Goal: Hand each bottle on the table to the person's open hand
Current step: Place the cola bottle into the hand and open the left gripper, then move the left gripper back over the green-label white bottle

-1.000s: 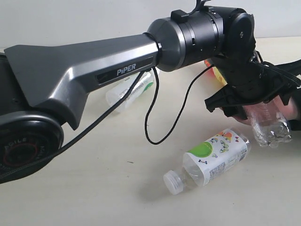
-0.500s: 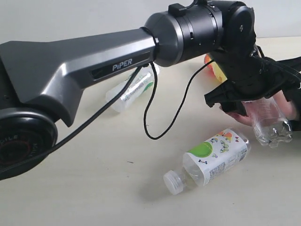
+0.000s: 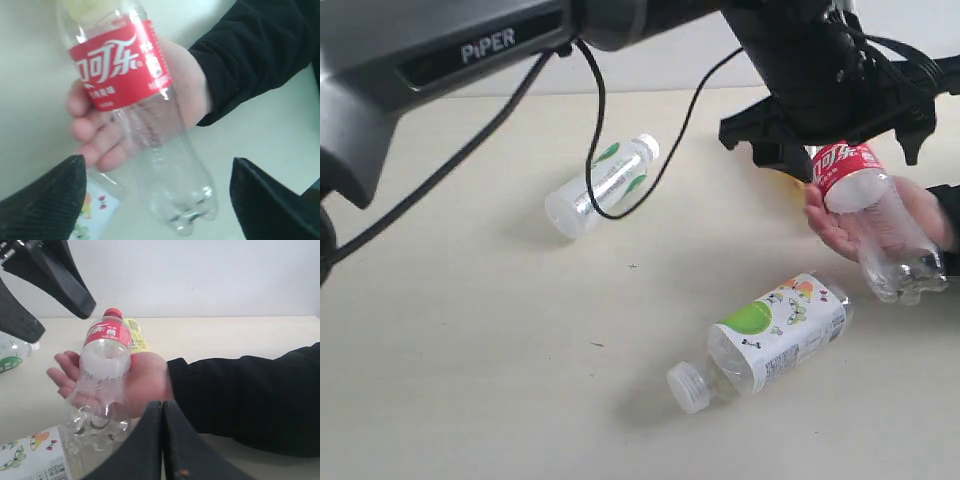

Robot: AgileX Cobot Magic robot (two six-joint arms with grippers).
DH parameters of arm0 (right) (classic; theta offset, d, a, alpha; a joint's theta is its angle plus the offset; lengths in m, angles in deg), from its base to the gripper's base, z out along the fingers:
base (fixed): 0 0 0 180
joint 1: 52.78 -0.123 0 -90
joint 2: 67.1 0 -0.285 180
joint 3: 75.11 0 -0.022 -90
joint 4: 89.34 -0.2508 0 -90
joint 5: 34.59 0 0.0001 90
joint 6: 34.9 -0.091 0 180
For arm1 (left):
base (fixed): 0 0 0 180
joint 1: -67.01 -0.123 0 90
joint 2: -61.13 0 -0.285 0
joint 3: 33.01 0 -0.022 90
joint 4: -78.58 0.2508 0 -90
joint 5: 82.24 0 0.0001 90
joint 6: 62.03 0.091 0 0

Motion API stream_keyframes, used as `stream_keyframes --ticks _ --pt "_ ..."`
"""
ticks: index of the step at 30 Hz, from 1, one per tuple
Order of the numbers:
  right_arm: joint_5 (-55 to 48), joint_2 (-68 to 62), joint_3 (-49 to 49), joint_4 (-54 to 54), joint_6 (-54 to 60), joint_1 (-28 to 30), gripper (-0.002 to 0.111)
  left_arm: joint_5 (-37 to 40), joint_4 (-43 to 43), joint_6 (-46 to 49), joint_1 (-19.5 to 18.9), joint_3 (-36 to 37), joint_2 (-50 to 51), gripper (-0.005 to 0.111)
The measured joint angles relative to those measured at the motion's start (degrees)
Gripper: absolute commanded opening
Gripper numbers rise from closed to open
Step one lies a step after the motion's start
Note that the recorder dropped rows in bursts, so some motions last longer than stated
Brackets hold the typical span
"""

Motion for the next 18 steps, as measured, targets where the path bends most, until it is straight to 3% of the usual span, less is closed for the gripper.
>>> stream_keyframes --ticks 8,18 --pt "0.0 0.0 0.0 0.0 0.0 0.0 0.0 9.3 2.5 18.0 -3.0 0.0 -4.8 0.076" --pt "0.0 0.0 0.0 0.0 0.0 0.0 0.0 12.0 14.0 27.5 -3.3 0.0 -8.1 0.076"
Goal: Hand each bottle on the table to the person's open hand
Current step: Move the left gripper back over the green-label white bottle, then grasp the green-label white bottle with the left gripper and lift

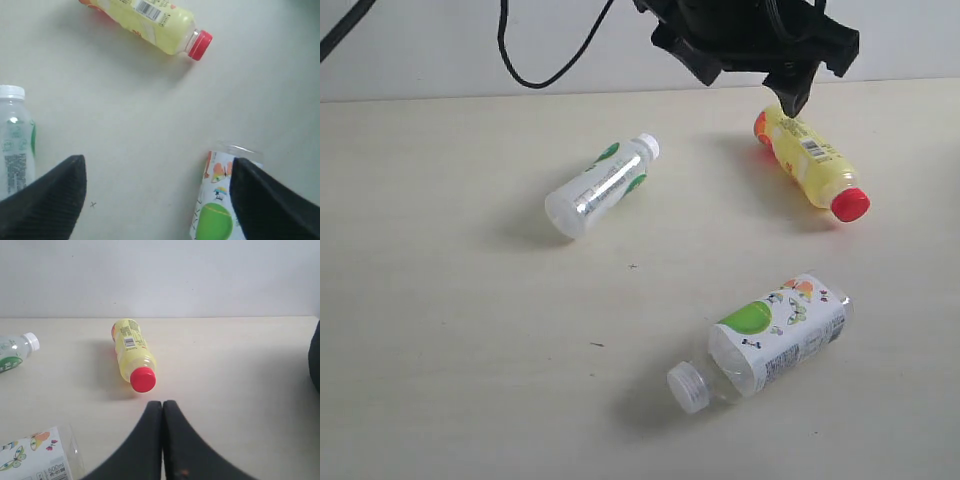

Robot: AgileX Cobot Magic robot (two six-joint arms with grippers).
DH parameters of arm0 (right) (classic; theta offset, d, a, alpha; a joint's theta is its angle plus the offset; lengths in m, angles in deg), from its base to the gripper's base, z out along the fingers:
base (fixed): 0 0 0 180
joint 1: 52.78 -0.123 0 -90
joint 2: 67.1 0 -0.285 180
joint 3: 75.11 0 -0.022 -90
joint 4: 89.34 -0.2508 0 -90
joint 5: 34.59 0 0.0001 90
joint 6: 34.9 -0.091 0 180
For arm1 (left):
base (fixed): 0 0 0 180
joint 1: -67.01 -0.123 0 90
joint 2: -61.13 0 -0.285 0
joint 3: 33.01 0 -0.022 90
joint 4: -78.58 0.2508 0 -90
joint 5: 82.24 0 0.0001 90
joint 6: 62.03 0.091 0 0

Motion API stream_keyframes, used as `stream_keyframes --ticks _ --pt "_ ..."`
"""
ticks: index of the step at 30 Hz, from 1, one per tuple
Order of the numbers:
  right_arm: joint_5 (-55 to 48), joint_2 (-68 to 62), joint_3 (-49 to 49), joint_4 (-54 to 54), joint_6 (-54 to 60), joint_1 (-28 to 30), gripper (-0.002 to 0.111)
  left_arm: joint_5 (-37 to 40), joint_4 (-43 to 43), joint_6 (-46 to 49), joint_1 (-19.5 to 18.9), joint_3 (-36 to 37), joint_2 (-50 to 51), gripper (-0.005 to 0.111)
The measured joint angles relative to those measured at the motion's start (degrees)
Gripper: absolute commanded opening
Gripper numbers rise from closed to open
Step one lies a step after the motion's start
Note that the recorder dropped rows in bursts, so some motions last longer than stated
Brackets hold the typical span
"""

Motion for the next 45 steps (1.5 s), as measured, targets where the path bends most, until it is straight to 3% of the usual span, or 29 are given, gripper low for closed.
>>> stream_keyframes --ticks 7,9,15,27,40,42,44,45 --pt "0.0 0.0 0.0 0.0 0.0 0.0 0.0 0.2 1.0 7.0 0.0 0.0 -0.2 0.07" --pt "0.0 0.0 0.0 0.0 0.0 0.0 0.0 0.2 1.0 8.1 0.0 0.0 -0.3 0.057" --pt "0.0 0.0 0.0 0.0 0.0 0.0 0.0 0.3 1.0 10.8 0.0 0.0 -0.3 0.0" --pt "0.0 0.0 0.0 0.0 0.0 0.0 0.0 0.3 1.1 13.0 -1.6 0.0 -0.3 0.001" --pt "0.0 0.0 0.0 0.0 0.0 0.0 0.0 0.3 1.6 11.5 -13.4 0.6 2.6 0.001" --pt "0.0 0.0 0.0 0.0 0.0 0.0 0.0 0.3 2.5 11.4 -15.3 1.4 5.0 0.008" --pt "0.0 0.0 0.0 0.0 0.0 0.0 0.0 0.3 3.7 11.7 -16.0 1.6 7.5 0.029" --pt "0.0 0.0 0.0 0.0 0.0 0.0 0.0 0.3 3.9 12.3 -16.3 1.6 8.4 0.051"
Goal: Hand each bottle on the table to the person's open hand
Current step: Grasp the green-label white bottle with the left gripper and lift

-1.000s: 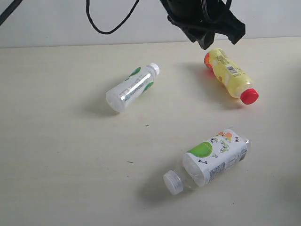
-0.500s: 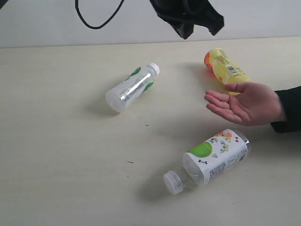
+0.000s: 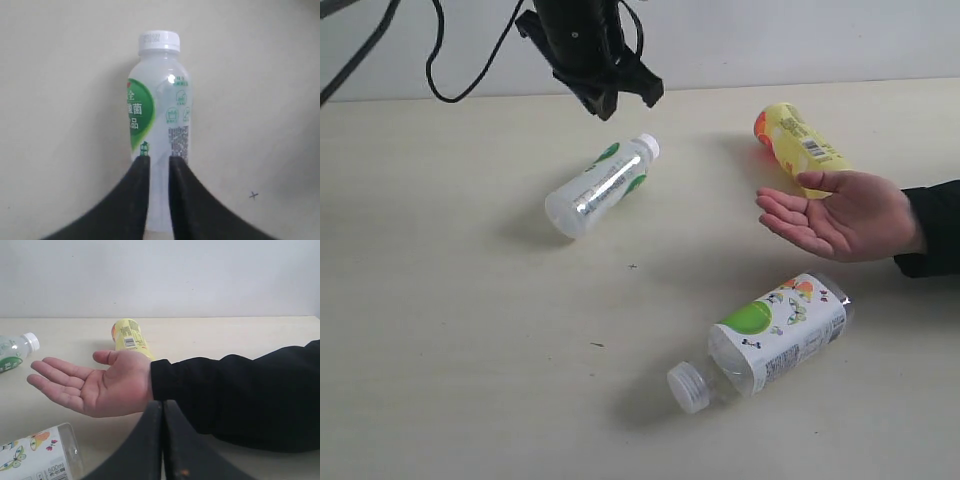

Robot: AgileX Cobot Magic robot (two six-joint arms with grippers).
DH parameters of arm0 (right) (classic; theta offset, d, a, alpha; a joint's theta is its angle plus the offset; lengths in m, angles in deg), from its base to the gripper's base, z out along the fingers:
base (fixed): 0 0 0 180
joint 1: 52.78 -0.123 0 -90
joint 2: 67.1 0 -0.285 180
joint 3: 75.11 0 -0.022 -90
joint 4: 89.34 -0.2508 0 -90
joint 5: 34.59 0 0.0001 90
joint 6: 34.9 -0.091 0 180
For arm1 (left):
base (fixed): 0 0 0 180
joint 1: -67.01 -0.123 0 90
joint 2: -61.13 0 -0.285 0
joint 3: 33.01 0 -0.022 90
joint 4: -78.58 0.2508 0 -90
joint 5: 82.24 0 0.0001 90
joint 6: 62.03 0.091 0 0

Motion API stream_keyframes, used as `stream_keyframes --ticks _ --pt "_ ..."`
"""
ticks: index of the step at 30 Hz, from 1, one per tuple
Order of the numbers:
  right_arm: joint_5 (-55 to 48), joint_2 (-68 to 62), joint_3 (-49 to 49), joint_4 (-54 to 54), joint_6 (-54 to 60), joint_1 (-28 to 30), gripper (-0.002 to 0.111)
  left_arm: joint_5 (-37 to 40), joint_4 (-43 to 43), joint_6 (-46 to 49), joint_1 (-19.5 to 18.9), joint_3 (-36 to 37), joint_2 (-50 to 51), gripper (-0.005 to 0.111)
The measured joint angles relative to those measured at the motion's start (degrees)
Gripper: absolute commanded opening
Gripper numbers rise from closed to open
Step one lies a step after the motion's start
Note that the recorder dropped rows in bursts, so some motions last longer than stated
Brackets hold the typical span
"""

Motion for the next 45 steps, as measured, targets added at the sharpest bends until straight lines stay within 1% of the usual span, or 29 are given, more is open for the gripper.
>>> stream_keyframes --ticks 1,2,3,4,9,24,28,29,31,34,37,39,45 --pt "0.0 0.0 0.0 0.0 0.0 0.0 0.0 0.0 0.3 1.3 -0.1 0.0 1.4 0.065" --pt "0.0 0.0 0.0 0.0 0.0 0.0 0.0 0.0 0.3 1.8 -0.1 0.0 2.0 0.094" --pt "0.0 0.0 0.0 0.0 0.0 0.0 0.0 -0.1 0.3 2.2 -0.1 0.0 3.0 0.106" --pt "0.0 0.0 0.0 0.0 0.0 0.0 0.0 -0.1 0.3 2.4 -0.1 0.0 3.4 0.105" --pt "0.0 0.0 0.0 0.0 0.0 0.0 0.0 -2.8 0.4 2.4 -0.1 0.0 5.8 0.105" --pt "0.0 0.0 0.0 0.0 0.0 0.0 0.0 -3.7 0.5 5.1 -1.6 0.0 12.4 0.105" --pt "0.0 0.0 0.0 0.0 0.0 0.0 0.0 -5.2 0.5 5.3 -1.8 0.0 12.9 0.101" --pt "0.0 0.0 0.0 0.0 0.0 0.0 0.0 -5.4 0.5 5.3 -1.8 0.0 13.0 0.099" --pt "0.0 0.0 0.0 0.0 0.0 0.0 0.0 -5.8 0.5 5.4 -1.8 0.0 13.1 0.09" --pt "0.0 0.0 0.0 0.0 0.0 0.0 0.0 -5.8 0.5 5.4 -1.8 0.0 13.2 0.067" --pt "0.0 0.0 0.0 0.0 0.0 0.0 0.0 -4.9 0.5 5.5 -1.8 0.0 13.2 0.033" --pt "0.0 0.0 0.0 0.0 0.0 0.0 0.0 -4.2 0.5 6.0 -1.8 0.0 13.2 0.001" --pt "0.0 0.0 0.0 0.0 0.0 0.0 0.0 -3.3 0.5 5.3 -1.8 0.0 13.2 0.0"
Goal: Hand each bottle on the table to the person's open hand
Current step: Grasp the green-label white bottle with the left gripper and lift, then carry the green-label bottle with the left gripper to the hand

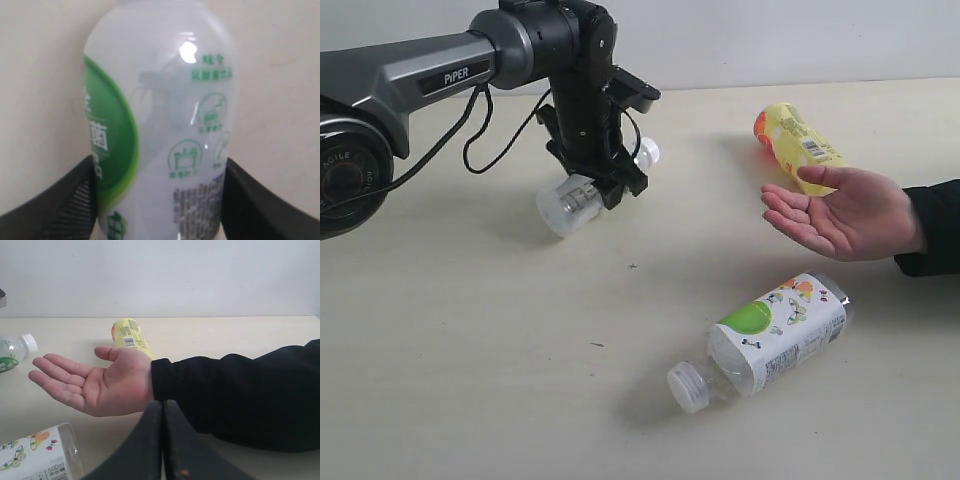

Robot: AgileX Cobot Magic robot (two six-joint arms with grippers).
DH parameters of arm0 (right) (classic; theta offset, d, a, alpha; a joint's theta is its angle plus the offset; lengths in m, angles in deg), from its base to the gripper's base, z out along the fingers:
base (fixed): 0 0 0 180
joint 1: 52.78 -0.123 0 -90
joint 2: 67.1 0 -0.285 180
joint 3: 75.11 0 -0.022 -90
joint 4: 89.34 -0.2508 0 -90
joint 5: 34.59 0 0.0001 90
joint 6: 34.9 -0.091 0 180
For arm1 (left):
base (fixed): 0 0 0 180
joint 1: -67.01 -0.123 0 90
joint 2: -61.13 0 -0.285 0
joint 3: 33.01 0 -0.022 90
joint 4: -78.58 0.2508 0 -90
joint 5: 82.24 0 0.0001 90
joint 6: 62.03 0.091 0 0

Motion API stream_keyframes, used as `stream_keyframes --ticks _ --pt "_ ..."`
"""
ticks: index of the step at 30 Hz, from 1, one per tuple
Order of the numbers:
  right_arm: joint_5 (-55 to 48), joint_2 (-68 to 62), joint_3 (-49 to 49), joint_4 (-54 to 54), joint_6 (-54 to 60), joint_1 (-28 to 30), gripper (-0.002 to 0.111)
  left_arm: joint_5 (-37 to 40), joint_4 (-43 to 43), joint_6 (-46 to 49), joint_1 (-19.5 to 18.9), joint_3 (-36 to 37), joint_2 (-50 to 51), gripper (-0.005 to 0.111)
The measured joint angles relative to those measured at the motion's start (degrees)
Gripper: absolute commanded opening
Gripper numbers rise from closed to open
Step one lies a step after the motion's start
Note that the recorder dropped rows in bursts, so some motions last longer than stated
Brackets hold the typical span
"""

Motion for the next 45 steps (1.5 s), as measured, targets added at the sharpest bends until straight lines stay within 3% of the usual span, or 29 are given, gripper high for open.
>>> stream_keyframes --ticks 9,14,19,22,33,45 --pt "0.0 0.0 0.0 0.0 0.0 0.0 0.0 3.0 0.1 -6.3 1.0 0.0 -5.7 0.0" --pt "0.0 0.0 0.0 0.0 0.0 0.0 0.0 3.1 0.1 -10.9 5.4 0.0 -7.5 0.0" --pt "0.0 0.0 0.0 0.0 0.0 0.0 0.0 3.1 0.0 -22.1 12.6 0.0 -9.2 0.0" --pt "0.0 0.0 0.0 0.0 0.0 0.0 0.0 3.1 -0.2 -27.9 14.6 0.0 -9.5 0.0" --pt "0.0 0.0 0.0 0.0 0.0 0.0 0.0 3.2 -2.7 -42.5 17.9 0.0 -12.7 0.0" --pt "0.0 0.0 0.0 0.0 0.0 0.0 0.0 2.1 -7.8 -50.2 20.6 0.0 -13.0 0.0"
